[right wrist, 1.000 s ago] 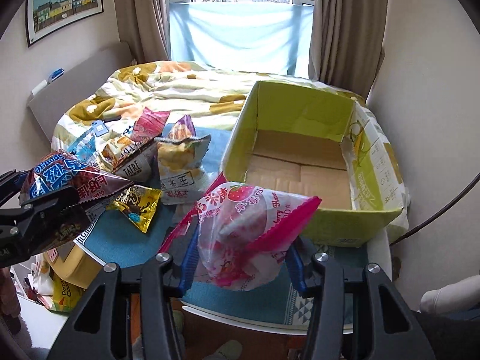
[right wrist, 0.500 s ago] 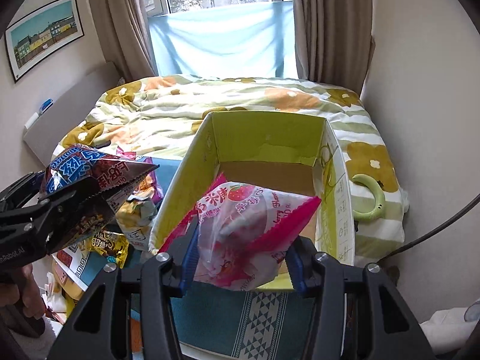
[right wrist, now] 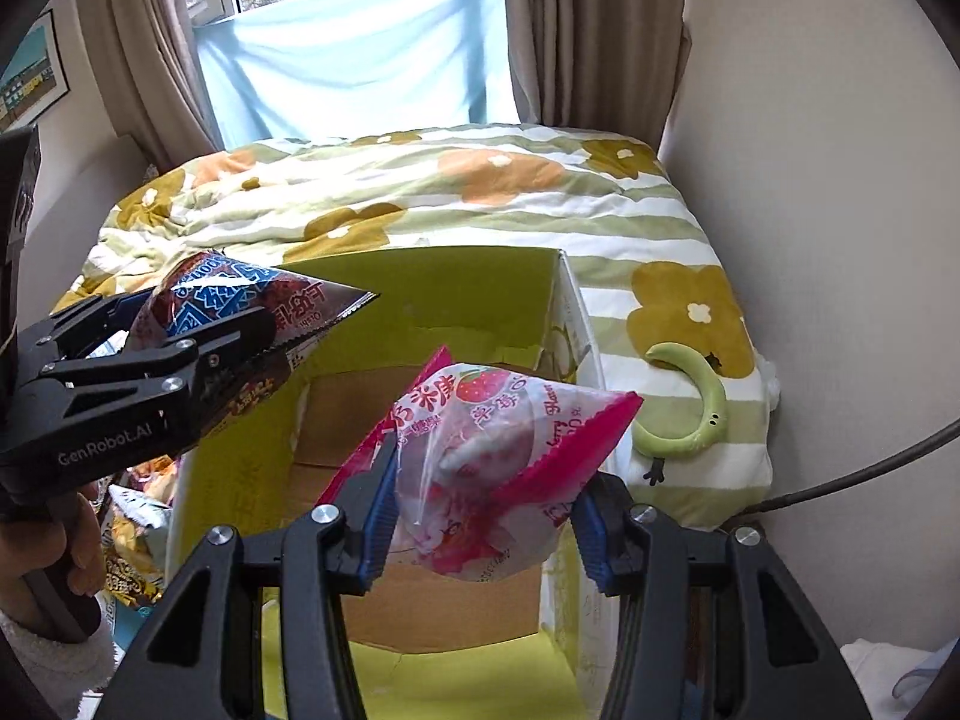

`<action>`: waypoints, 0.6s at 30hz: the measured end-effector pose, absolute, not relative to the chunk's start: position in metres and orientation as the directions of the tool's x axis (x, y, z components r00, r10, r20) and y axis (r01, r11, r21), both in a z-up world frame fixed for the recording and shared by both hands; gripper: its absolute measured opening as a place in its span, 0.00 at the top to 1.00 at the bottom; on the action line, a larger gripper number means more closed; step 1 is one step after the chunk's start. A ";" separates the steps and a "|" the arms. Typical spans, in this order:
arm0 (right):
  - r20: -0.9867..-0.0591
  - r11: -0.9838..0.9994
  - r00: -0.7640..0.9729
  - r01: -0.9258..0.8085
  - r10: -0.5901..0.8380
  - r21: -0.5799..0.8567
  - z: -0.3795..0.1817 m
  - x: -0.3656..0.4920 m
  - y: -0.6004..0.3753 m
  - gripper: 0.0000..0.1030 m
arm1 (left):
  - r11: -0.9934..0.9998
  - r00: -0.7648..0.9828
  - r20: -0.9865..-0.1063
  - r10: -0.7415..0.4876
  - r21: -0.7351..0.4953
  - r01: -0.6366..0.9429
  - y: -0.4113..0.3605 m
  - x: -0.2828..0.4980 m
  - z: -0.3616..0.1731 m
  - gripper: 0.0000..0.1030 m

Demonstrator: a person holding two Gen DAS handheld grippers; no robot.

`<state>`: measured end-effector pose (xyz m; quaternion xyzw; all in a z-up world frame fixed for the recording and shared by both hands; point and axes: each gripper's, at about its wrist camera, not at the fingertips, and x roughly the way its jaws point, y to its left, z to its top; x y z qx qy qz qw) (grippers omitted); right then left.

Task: Organize snacks
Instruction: 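Carry both bags over the cardboard box and open both grippers to drop them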

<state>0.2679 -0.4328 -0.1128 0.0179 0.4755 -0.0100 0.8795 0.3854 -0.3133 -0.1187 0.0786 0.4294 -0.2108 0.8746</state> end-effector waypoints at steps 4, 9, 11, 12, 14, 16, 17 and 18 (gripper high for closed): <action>-0.855 0.997 0.519 0.058 0.006 0.042 -0.124 0.285 -0.444 0.55 | 0.898 0.548 -0.782 -0.297 -0.034 0.438 -0.307 0.387 -0.123 0.01; -0.865 0.998 0.502 0.055 0.008 0.041 -0.132 0.298 -0.448 0.55 | 0.913 0.543 -0.796 -0.267 -0.029 0.407 -0.288 0.379 -0.125 0.01; -0.863 0.998 0.505 0.047 0.006 0.034 -0.134 0.298 -0.447 0.55 | 0.922 0.545 -0.799 -0.253 -0.030 0.385 -0.279 0.374 -0.125 0.01; -0.862 0.999 0.508 0.041 0.006 0.031 -0.134 0.300 -0.446 0.55 | 0.927 0.547 -0.801 -0.244 -0.028 0.373 -0.275 0.371 -0.126 0.01; -0.857 0.999 0.515 0.032 0.015 0.037 -0.134 0.303 -0.444 0.55 | 0.936 0.549 -0.804 -0.229 -0.026 0.351 -0.268 0.367 -0.126 0.01; -0.849 0.998 0.526 0.025 0.039 0.062 -0.133 0.307 -0.443 0.55 | 0.941 0.552 -0.804 -0.222 -0.028 0.338 -0.261 0.363 -0.126 0.01; -0.844 0.997 0.534 0.024 0.053 0.077 -0.131 0.310 -0.442 0.55 | 0.941 0.549 -0.805 -0.225 -0.033 0.338 -0.258 0.363 -0.125 0.01; -0.839 0.996 0.540 0.023 0.063 0.090 -0.130 0.314 -0.442 0.55 | 0.939 0.546 -0.804 -0.234 -0.042 0.342 -0.256 0.362 -0.125 0.01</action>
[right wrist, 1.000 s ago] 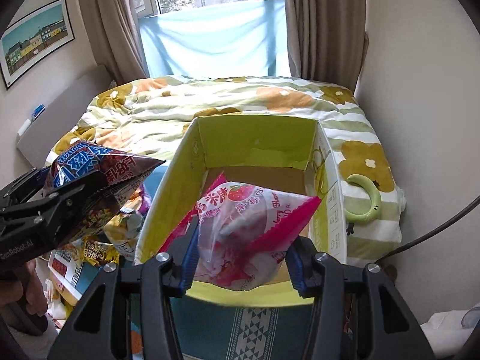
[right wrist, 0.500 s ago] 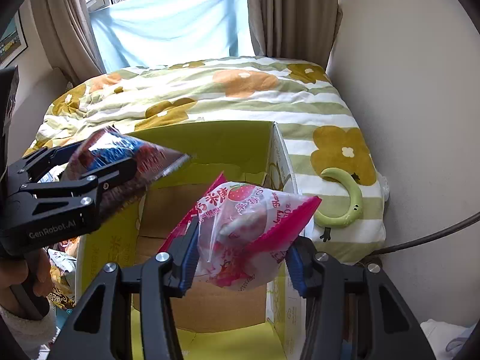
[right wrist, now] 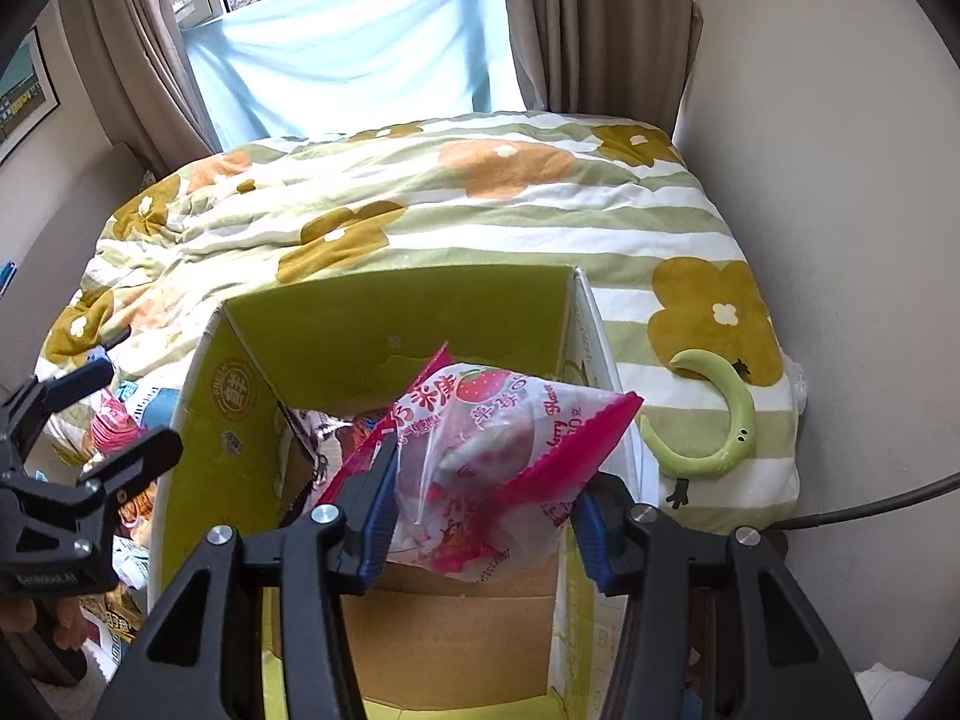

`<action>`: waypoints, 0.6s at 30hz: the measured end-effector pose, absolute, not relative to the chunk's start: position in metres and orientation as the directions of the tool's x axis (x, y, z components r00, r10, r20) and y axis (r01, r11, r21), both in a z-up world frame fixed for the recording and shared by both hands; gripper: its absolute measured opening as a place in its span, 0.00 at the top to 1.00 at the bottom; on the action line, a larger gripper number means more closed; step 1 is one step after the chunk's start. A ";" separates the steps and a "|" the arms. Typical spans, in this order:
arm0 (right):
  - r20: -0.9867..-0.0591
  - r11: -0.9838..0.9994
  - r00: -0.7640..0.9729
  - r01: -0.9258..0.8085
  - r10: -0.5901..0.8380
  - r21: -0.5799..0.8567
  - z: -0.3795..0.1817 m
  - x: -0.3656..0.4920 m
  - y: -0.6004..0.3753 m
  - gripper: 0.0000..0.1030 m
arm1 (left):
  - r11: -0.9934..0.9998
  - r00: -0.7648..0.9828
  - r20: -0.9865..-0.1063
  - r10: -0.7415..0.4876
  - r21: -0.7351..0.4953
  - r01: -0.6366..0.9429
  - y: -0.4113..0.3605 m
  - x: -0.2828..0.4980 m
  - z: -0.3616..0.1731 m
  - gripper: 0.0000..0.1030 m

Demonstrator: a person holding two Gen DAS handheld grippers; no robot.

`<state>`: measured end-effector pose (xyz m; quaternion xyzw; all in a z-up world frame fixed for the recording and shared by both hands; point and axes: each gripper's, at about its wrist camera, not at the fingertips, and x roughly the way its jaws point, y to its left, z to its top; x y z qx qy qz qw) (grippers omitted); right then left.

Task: Organize snacks
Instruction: 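Carry both bags over the cardboard box and open both grippers to drop them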

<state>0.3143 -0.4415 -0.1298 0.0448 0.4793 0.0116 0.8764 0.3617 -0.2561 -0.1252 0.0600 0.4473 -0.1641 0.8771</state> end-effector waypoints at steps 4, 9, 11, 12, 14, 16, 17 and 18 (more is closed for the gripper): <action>-0.831 0.991 0.548 0.029 0.095 0.132 -0.129 0.335 -0.440 0.54 | 0.943 0.557 -0.802 -0.216 -0.023 0.333 -0.250 0.361 -0.124 0.01; -0.835 0.986 0.536 0.030 0.122 0.163 -0.136 0.360 -0.434 0.53 | 0.945 0.571 -0.796 -0.200 -0.002 0.328 -0.249 0.363 -0.124 0.01; -0.849 0.987 0.517 0.045 0.110 0.155 -0.142 0.366 -0.434 0.47 | 0.943 0.582 -0.789 -0.197 0.010 0.333 -0.250 0.361 -0.123 0.01; -0.859 0.987 0.500 0.053 0.106 0.153 -0.146 0.367 -0.434 0.24 | 0.941 0.583 -0.788 -0.197 0.014 0.337 -0.251 0.359 -0.123 0.01; -0.867 0.985 0.484 0.052 0.120 0.165 -0.151 0.365 -0.436 0.00 | 0.940 0.583 -0.789 -0.194 0.021 0.340 -0.253 0.357 -0.124 0.01; -0.854 0.989 0.510 0.040 0.104 0.145 -0.150 0.356 -0.436 0.00 | 0.939 0.577 -0.792 -0.198 0.015 0.343 -0.253 0.355 -0.125 0.01; -0.852 0.992 0.516 0.031 0.090 0.124 -0.150 0.351 -0.435 0.00 | 0.939 0.573 -0.795 -0.201 0.010 0.343 -0.253 0.354 -0.126 0.01; -0.854 0.994 0.514 0.022 0.080 0.106 -0.150 0.347 -0.435 0.00 | 0.940 0.570 -0.796 -0.202 0.006 0.342 -0.254 0.353 -0.126 0.01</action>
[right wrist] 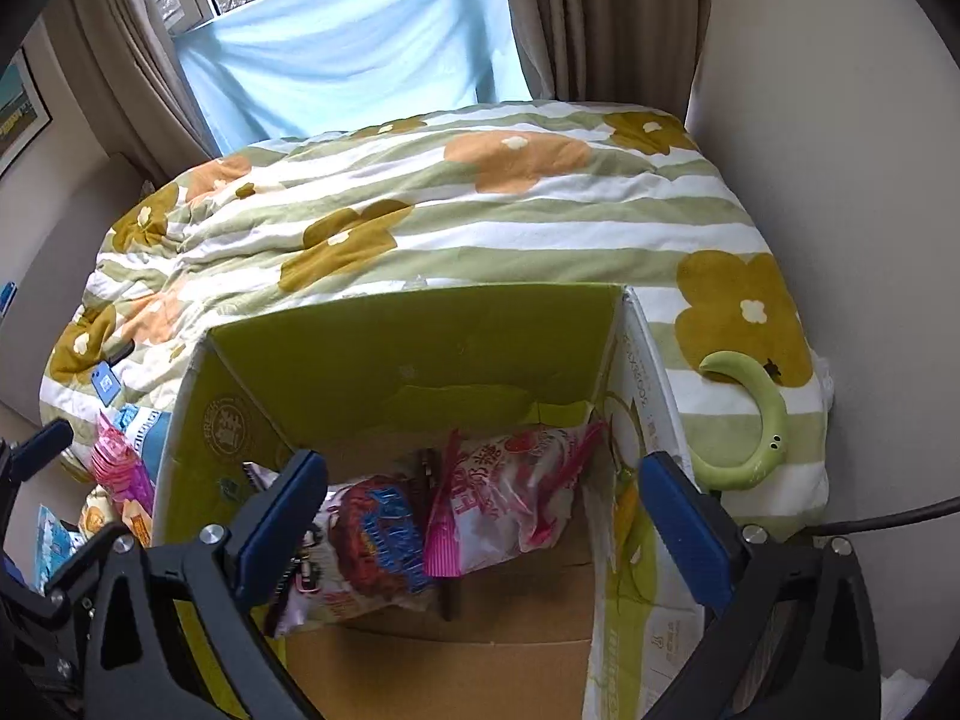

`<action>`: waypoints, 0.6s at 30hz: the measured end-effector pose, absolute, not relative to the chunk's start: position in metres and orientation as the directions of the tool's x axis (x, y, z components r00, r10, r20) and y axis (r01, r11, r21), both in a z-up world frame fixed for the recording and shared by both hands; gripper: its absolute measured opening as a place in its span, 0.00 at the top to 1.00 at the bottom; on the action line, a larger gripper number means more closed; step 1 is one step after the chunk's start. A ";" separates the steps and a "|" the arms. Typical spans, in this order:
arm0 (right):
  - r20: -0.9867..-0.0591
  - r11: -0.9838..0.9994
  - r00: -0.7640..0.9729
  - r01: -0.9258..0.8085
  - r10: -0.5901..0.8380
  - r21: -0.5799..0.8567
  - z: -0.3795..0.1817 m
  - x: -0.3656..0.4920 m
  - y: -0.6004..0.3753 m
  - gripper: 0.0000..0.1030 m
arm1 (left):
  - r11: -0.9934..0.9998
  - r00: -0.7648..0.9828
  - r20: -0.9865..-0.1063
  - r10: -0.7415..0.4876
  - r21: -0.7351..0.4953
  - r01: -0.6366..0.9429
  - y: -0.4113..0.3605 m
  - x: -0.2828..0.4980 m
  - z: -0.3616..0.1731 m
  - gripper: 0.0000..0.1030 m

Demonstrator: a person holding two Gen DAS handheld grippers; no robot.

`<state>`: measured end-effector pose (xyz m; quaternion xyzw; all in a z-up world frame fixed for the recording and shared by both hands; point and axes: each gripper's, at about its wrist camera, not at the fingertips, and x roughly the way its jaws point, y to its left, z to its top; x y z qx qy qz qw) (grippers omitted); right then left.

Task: Organize snacks
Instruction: 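Carry both bags over the cardboard box and open both grippers to drop them, then withdraw both tools from the box back toward the snack pile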

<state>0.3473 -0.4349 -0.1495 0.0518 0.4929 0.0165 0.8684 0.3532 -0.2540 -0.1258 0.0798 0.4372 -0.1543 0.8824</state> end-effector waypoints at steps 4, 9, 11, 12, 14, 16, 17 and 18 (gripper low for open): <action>-0.847 0.994 0.526 0.019 0.084 0.111 -0.142 0.334 -0.437 0.00 | 0.941 0.577 -0.791 -0.204 0.005 0.340 -0.252 0.347 -0.119 0.01; -0.813 0.994 0.577 0.021 0.072 0.103 -0.119 0.316 -0.438 0.00 | 0.947 0.606 -0.768 -0.209 -0.003 0.322 -0.247 0.329 -0.102 0.01; -0.797 0.995 0.600 0.022 0.066 0.099 -0.108 0.305 -0.436 0.00 | 0.950 0.620 -0.757 -0.208 -0.004 0.314 -0.244 0.319 -0.093 0.01; -0.789 0.995 0.611 0.021 0.066 0.099 -0.103 0.300 -0.436 0.00 | 0.951 0.628 -0.750 -0.208 -0.003 0.311 -0.243 0.313 -0.088 0.01; -0.773 0.995 0.632 0.023 0.061 0.098 -0.091 0.287 -0.436 0.00 | 0.952 0.643 -0.738 -0.205 0.003 0.307 -0.241 0.299 -0.078 0.01; -0.755 0.995 0.653 0.021 0.060 0.097 -0.079 0.273 -0.435 0.00 | 0.954 0.660 -0.724 -0.200 0.011 0.300 -0.238 0.282 -0.068 0.01; -0.744 0.995 0.665 0.019 0.058 0.095 -0.073 0.265 -0.434 0.00 | 0.955 0.669 -0.716 -0.198 0.013 0.296 -0.236 0.273 -0.064 0.01; -0.735 0.996 0.676 0.017 0.056 0.091 -0.067 0.256 -0.433 0.00 | 0.956 0.677 -0.710 -0.196 0.014 0.292 -0.235 0.264 -0.059 0.01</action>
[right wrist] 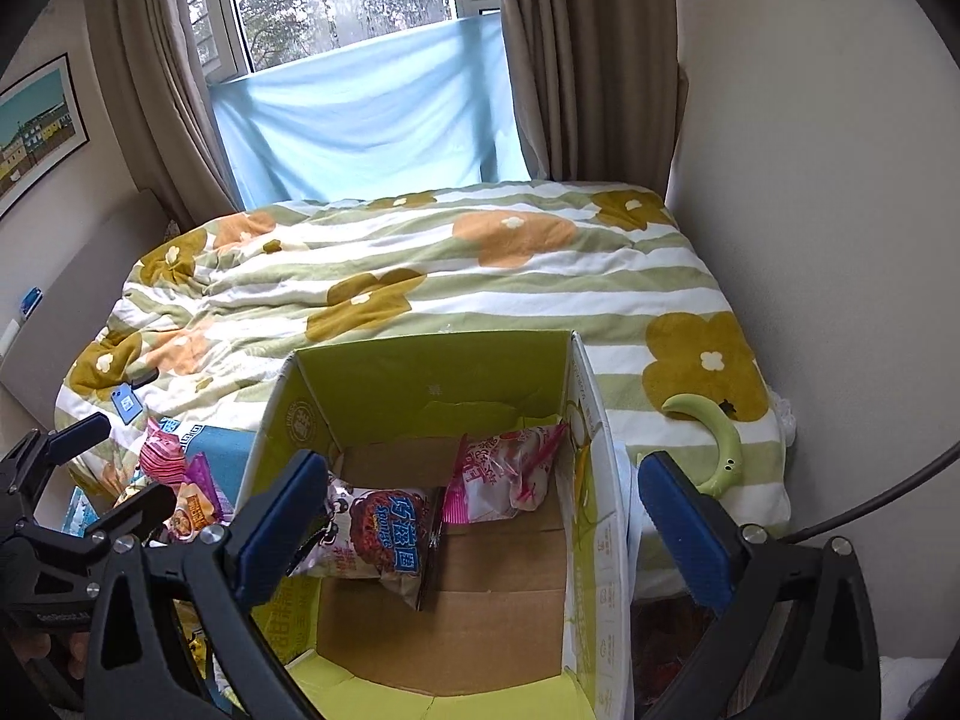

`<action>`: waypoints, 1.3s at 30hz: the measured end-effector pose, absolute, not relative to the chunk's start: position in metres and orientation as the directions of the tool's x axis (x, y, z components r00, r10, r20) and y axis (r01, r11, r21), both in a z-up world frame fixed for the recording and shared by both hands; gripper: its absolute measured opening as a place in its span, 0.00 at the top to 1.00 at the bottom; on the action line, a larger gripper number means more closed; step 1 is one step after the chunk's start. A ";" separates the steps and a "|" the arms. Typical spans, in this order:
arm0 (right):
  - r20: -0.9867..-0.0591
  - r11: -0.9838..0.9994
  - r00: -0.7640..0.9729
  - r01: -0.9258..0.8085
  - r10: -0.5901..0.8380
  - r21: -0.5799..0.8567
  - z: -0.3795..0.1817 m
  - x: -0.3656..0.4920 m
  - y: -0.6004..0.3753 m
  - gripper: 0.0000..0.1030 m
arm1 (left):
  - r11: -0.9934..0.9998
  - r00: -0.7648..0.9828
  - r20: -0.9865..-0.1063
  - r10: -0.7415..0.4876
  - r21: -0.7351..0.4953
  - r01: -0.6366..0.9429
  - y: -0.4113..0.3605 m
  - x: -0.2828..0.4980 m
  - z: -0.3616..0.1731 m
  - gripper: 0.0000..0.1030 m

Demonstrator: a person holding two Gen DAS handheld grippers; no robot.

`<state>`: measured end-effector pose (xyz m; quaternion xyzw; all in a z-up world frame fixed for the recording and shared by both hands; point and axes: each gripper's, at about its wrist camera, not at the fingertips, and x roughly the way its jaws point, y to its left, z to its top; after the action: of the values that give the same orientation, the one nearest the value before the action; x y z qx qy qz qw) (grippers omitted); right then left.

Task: Organize snacks
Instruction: 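Withdraw both tools from the box back toward the snack pile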

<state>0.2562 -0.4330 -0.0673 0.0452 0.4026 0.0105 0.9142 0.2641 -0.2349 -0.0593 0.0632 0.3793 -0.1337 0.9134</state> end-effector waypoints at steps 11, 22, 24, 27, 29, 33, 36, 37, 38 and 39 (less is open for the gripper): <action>-0.654 0.997 0.754 -0.013 0.060 0.077 -0.027 0.148 -0.408 0.00 | 0.973 0.738 -0.653 -0.167 0.013 0.231 -0.198 0.149 -0.027 0.01; -0.636 0.984 0.751 -0.124 0.176 0.125 -0.033 0.078 -0.360 0.00 | 0.999 0.755 -0.655 -0.033 -0.003 0.041 -0.100 0.066 -0.021 0.01; -0.634 0.985 0.753 -0.130 0.175 0.118 -0.037 0.069 -0.349 0.00 | 1.000 0.755 -0.656 -0.006 0.001 0.009 -0.083 0.058 -0.023 0.01; -0.627 0.981 0.755 -0.152 0.193 0.119 -0.040 0.062 -0.333 0.00 | 1.000 0.754 -0.657 0.016 -0.008 -0.029 -0.055 0.051 -0.029 0.01; -0.620 0.978 0.756 -0.175 0.209 0.115 -0.043 0.060 -0.320 0.00 | 0.999 0.746 -0.666 0.015 -0.025 -0.042 -0.036 0.051 -0.034 0.01; -0.618 0.971 0.750 -0.212 0.234 0.110 -0.048 0.062 -0.292 0.00 | 0.998 0.734 -0.678 0.017 -0.038 -0.059 -0.001 0.062 -0.046 0.01; -0.611 0.968 0.753 -0.222 0.246 0.116 -0.055 0.072 -0.267 0.00 | 0.997 0.721 -0.693 0.021 -0.037 -0.064 0.028 0.075 -0.056 0.01; -0.612 0.967 0.751 -0.223 0.249 0.120 -0.058 0.076 -0.259 0.00 | 0.997 0.716 -0.698 0.020 -0.037 -0.063 0.038 0.079 -0.060 0.01; -0.615 0.967 0.747 -0.222 0.252 0.126 -0.062 0.080 -0.250 0.00 | 0.997 0.710 -0.704 0.020 -0.035 -0.062 0.049 0.084 -0.065 0.01; -0.617 0.967 0.745 -0.220 0.253 0.131 -0.066 0.085 -0.242 0.00 | 0.998 0.702 -0.712 0.020 -0.032 -0.062 0.057 0.090 -0.070 0.01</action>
<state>0.0847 -0.2421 -0.0656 0.0248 0.3338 0.1268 0.9337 0.0903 0.0566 -0.0699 -0.0269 0.3856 0.0223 0.9220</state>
